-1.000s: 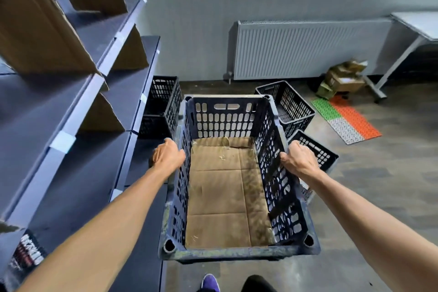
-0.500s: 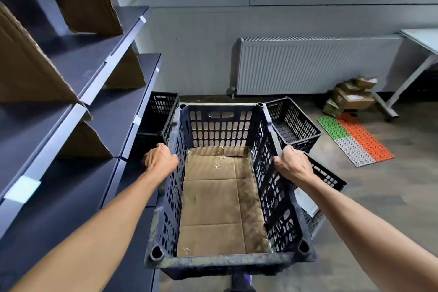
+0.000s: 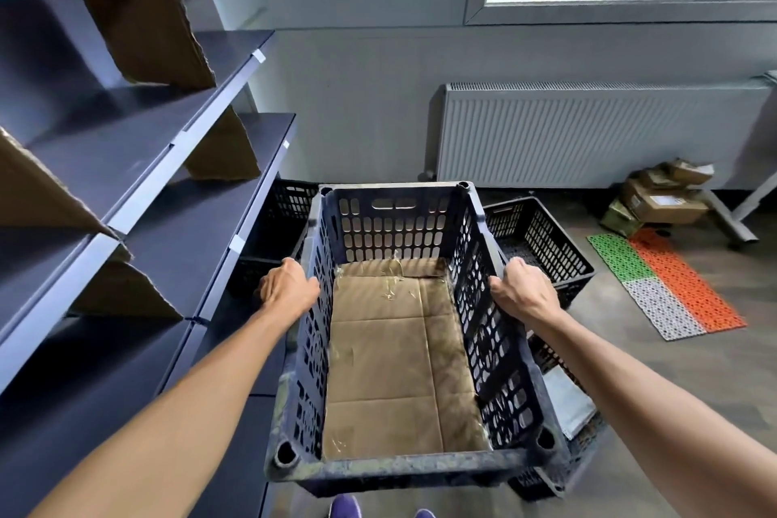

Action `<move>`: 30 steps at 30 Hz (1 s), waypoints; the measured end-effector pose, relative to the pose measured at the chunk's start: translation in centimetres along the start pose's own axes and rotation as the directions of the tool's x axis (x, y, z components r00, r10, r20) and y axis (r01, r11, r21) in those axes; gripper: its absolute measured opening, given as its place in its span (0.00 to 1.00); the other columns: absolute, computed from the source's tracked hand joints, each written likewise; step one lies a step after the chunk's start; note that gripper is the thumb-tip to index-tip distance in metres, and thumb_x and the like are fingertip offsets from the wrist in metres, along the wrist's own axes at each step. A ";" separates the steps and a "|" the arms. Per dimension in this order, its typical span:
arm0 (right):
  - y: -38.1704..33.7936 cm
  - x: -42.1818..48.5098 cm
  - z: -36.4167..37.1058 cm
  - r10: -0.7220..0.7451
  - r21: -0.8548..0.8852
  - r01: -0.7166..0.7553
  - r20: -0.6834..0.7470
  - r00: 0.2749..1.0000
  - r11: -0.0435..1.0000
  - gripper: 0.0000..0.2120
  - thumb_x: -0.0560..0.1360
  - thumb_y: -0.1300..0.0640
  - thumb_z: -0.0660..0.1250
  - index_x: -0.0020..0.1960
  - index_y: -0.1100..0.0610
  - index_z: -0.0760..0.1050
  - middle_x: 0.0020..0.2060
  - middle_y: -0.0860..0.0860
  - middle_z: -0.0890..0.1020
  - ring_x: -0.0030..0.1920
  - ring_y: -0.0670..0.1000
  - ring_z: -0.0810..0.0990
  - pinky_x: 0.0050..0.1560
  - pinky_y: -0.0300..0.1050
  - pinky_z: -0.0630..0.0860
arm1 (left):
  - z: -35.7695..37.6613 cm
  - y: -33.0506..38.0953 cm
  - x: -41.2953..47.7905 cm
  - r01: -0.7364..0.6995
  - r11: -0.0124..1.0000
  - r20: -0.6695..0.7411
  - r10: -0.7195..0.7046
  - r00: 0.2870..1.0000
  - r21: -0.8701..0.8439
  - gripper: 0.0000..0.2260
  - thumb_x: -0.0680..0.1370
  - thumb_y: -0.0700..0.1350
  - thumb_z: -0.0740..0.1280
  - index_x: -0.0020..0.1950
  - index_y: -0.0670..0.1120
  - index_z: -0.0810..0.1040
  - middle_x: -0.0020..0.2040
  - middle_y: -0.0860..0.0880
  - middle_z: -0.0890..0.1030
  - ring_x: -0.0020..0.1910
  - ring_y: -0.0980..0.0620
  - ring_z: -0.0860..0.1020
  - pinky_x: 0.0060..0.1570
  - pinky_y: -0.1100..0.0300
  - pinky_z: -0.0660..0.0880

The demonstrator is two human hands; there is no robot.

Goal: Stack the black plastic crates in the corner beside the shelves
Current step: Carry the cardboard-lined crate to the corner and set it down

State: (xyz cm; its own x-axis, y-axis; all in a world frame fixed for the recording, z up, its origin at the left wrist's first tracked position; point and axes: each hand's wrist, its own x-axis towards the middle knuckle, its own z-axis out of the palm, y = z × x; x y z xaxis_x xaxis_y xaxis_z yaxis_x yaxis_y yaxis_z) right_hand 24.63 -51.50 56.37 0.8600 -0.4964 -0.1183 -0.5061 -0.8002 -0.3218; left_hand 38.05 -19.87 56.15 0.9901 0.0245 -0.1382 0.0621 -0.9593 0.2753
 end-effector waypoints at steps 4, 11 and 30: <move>-0.5 2.8 0.0 0.005 0.006 -0.005 -0.007 1.000 1.000 0.13 0.77 0.52 0.58 0.40 0.60 0.64 0.39 0.58 0.74 0.39 0.58 0.73 0.38 0.47 0.66 | -0.4 1.3 2.9 -0.001 1.000 0.003 0.001 1.000 -0.001 0.13 0.76 0.47 0.66 0.53 0.38 0.74 0.49 0.38 0.82 0.50 0.38 0.79 0.41 0.52 0.72; -2.3 9.3 1.0 0.061 0.015 -0.061 0.005 0.998 0.998 0.13 0.76 0.52 0.59 0.44 0.63 0.68 0.42 0.61 0.79 0.40 0.60 0.77 0.37 0.48 0.70 | -0.2 3.0 10.1 -0.010 1.000 0.062 0.011 0.998 -0.008 0.14 0.75 0.48 0.66 0.54 0.39 0.76 0.52 0.38 0.81 0.53 0.38 0.79 0.48 0.51 0.76; -10.8 25.6 2.3 0.131 0.023 -0.131 -0.015 0.991 0.991 0.12 0.74 0.51 0.60 0.38 0.60 0.65 0.38 0.59 0.78 0.38 0.59 0.77 0.34 0.46 0.67 | -3.4 5.3 28.9 -0.123 0.992 0.108 0.126 0.986 -0.031 0.13 0.77 0.47 0.65 0.36 0.44 0.66 0.32 0.48 0.70 0.39 0.43 0.79 0.31 0.59 0.65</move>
State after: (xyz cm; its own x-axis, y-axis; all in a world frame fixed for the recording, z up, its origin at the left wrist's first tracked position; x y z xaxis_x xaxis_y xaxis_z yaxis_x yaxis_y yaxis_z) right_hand 52.25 -54.76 54.70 0.7851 -0.6021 -0.1451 -0.6127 -0.7206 -0.3246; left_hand 67.41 -23.32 56.87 0.9706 -0.1267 -0.2047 -0.0561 -0.9459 0.3197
